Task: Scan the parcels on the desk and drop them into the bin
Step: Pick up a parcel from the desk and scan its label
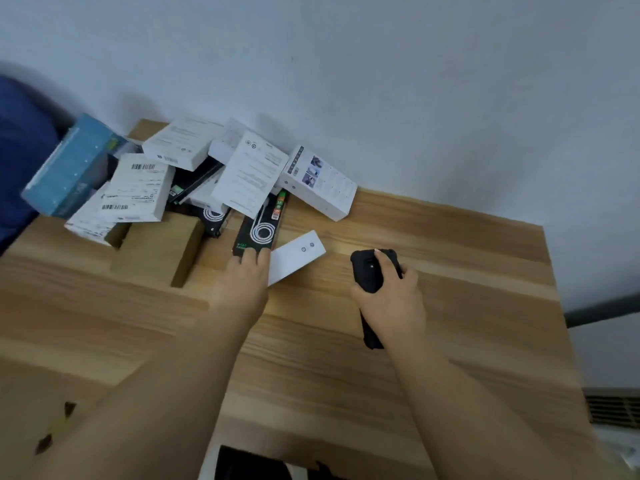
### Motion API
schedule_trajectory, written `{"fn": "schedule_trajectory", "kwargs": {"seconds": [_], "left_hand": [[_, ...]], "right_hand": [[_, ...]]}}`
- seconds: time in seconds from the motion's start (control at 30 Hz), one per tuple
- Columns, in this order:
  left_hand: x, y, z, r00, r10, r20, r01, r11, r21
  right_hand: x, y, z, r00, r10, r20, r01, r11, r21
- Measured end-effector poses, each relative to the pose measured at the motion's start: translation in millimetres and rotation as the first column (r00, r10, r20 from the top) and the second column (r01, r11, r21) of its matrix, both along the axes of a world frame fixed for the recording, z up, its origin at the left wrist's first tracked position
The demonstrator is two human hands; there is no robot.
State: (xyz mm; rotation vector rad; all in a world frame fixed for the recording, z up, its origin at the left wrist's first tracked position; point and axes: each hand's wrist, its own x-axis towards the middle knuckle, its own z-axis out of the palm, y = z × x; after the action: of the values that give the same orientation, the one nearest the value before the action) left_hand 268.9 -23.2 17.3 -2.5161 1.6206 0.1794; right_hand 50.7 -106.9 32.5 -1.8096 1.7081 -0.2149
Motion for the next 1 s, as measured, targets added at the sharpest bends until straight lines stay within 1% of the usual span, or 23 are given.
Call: {"fn": "schedule_trajectory", "kwargs": {"seconds": [0.1,0.2,0.3,0.4,0.47,0.6,0.63,0.77,0.87,0.93,1.0], "left_hand": [[-37.8,27.7,-15.5,0.994,0.096,-0.053,-0.095,0.995,0.026],[-65.2,45.0,-30.5,0.972,0.21,-0.106,-0.205,0.977,0.062],[-78.5,52.5,-39.0,0.954,0.261,-0.148,-0.253,0.965,0.077],[-81.3,53.6,-38.6,0.921,0.288,-0.26,-0.278,0.958,0.074],[-81.8,54.2,-36.3,0.925,0.267,-0.27,-0.263,0.963,0.051],[-92.6,59.2,-36.7,0.985,0.142,-0.099,-0.142,0.99,0.007],[-96.3,60.0,-38.1,0.986,0.13,-0.101,-0.13,0.992,0.004],[-104.8,58.1,-40.1,0.962,0.172,-0.211,-0.174,0.985,0.009],[-101.3,55.9,-37.3,0.949,0.146,-0.279,-0.152,0.988,-0.002],[-97.3,55.0,-35.8,0.946,0.103,-0.307,-0.091,0.994,0.051],[-92.9,54.1,-35.3,0.948,0.104,-0.299,-0.068,0.99,0.127]], "right_hand": [[-22.4,6.1,-0.6,0.999,0.039,-0.009,-0.039,0.999,-0.025],[-39.2,13.8,-2.9,0.998,0.069,-0.002,-0.069,0.998,0.0],[-50.1,22.5,-7.3,0.996,0.085,0.004,-0.085,0.996,0.007],[-57.5,29.2,-12.2,0.997,0.082,-0.003,-0.082,0.997,0.01],[-61.4,32.1,-13.8,0.997,0.075,-0.004,-0.075,0.997,0.01],[-68.5,34.2,-13.6,0.999,0.042,0.006,-0.042,0.999,0.015],[-70.8,34.2,-13.4,0.999,0.035,0.011,-0.035,0.999,0.014],[-79.0,31.0,-11.5,1.0,-0.003,0.022,0.004,1.0,-0.002],[-82.4,27.9,-11.9,1.0,-0.026,0.018,0.026,1.0,0.011],[-83.0,26.8,-13.5,0.999,-0.035,0.009,0.035,0.999,0.026],[-82.4,26.8,-15.4,0.999,-0.041,0.011,0.041,0.998,0.039]]}}
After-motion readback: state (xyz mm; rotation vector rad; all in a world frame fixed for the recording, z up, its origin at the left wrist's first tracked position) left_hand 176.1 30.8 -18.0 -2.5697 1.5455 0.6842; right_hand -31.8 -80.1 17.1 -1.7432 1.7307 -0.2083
